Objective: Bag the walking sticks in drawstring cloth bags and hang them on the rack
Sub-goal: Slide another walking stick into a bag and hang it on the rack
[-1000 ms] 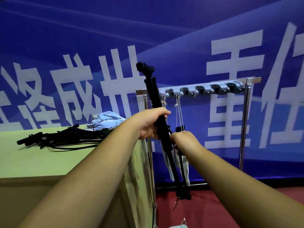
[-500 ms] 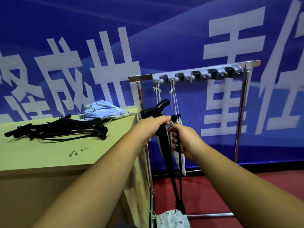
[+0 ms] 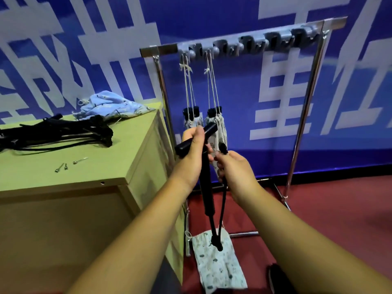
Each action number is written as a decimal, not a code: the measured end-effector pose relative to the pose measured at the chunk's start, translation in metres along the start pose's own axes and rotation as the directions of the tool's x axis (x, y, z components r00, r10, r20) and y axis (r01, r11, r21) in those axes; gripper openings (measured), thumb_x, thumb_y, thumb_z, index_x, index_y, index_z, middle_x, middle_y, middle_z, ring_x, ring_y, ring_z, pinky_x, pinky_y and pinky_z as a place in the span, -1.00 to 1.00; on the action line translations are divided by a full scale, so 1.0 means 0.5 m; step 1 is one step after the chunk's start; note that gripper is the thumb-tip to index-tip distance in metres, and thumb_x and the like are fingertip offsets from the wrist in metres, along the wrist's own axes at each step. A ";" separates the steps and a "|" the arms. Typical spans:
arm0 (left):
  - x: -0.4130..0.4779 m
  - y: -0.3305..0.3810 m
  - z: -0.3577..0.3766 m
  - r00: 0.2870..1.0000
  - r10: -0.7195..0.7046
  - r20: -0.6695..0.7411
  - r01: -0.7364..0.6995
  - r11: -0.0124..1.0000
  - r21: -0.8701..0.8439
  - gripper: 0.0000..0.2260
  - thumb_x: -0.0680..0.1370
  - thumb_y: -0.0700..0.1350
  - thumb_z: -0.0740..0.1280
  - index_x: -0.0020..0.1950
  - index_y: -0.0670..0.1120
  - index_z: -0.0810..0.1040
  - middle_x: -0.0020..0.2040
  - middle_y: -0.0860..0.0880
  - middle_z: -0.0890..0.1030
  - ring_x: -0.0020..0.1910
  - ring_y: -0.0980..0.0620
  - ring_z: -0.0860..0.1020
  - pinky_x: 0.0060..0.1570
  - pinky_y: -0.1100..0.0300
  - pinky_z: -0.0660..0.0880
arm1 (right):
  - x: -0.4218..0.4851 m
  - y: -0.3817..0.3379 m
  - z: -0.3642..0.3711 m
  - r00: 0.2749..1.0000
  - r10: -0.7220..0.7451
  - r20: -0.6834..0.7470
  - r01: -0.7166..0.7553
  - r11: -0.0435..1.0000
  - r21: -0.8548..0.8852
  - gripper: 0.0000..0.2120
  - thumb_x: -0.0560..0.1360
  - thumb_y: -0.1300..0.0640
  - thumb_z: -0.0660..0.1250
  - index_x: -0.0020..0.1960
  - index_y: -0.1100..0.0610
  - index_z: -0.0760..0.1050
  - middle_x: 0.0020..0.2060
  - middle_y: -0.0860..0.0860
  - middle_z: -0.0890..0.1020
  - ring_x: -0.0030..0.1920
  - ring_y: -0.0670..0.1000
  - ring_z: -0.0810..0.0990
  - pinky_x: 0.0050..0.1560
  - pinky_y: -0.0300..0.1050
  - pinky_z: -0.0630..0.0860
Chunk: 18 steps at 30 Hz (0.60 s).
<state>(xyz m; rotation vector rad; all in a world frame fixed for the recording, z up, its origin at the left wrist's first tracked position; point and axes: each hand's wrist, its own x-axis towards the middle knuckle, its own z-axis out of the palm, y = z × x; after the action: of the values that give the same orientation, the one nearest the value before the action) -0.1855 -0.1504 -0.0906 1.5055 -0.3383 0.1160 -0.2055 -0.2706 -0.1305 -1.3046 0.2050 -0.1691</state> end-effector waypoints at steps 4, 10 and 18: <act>-0.015 -0.077 0.008 1.000 0.000 0.008 -0.001 0.995 0.101 -0.78 0.67 0.14 0.28 0.18 0.03 0.48 -0.24 -0.05 0.57 -0.32 -0.02 0.55 -0.17 0.03 0.54 | 0.007 0.069 -0.024 0.999 0.007 -0.048 -0.011 0.997 -0.075 -0.75 0.62 0.03 0.37 -0.22 0.00 0.60 -0.38 -0.14 0.61 -0.45 -0.20 0.44 -0.32 -0.16 0.32; -0.025 -0.168 0.022 0.997 -0.073 0.001 0.071 0.974 0.213 -0.89 0.65 0.17 0.28 0.15 0.25 0.53 -0.26 0.04 0.62 -0.27 0.00 0.63 -0.03 -0.04 0.64 | 0.037 0.149 -0.048 0.995 0.096 -0.042 -0.100 0.988 -0.119 -0.79 0.56 0.05 0.35 -0.25 0.00 0.58 -0.35 -0.04 0.60 -0.39 -0.04 0.45 -0.30 -0.06 0.35; -0.022 -0.248 -0.001 0.986 -0.141 -0.086 0.161 0.932 0.323 -0.91 0.72 0.08 0.27 0.20 0.22 0.53 -0.13 0.09 0.66 -0.17 0.26 0.62 -0.15 0.43 0.48 | 0.104 0.171 -0.032 0.993 0.079 -0.084 -0.094 0.977 -0.191 -0.75 0.49 -0.13 0.37 -0.17 0.05 0.59 -0.37 -0.08 0.62 -0.26 0.04 0.59 -0.13 0.08 0.48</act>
<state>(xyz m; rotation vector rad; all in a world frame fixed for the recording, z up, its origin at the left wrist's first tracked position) -0.1608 -0.1570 -0.2127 1.8502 -0.1558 0.0990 -0.1583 -0.2763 -0.2201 -1.4818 0.3503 -0.1266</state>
